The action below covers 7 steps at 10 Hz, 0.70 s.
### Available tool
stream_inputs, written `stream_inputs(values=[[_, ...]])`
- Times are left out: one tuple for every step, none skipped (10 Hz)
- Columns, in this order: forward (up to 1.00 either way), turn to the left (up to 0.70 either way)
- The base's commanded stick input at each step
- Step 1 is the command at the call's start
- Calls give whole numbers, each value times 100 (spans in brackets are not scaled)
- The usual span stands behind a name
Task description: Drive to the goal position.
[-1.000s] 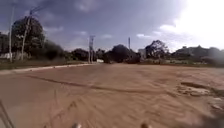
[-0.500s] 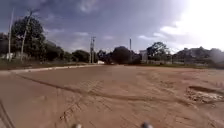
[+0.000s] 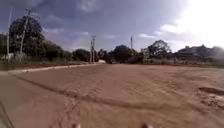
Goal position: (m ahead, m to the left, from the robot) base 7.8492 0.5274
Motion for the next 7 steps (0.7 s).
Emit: stream_inputs(values=[[70,0],[70,0],[70,0],[70,0],[70,0],[70,0],[70,0]])
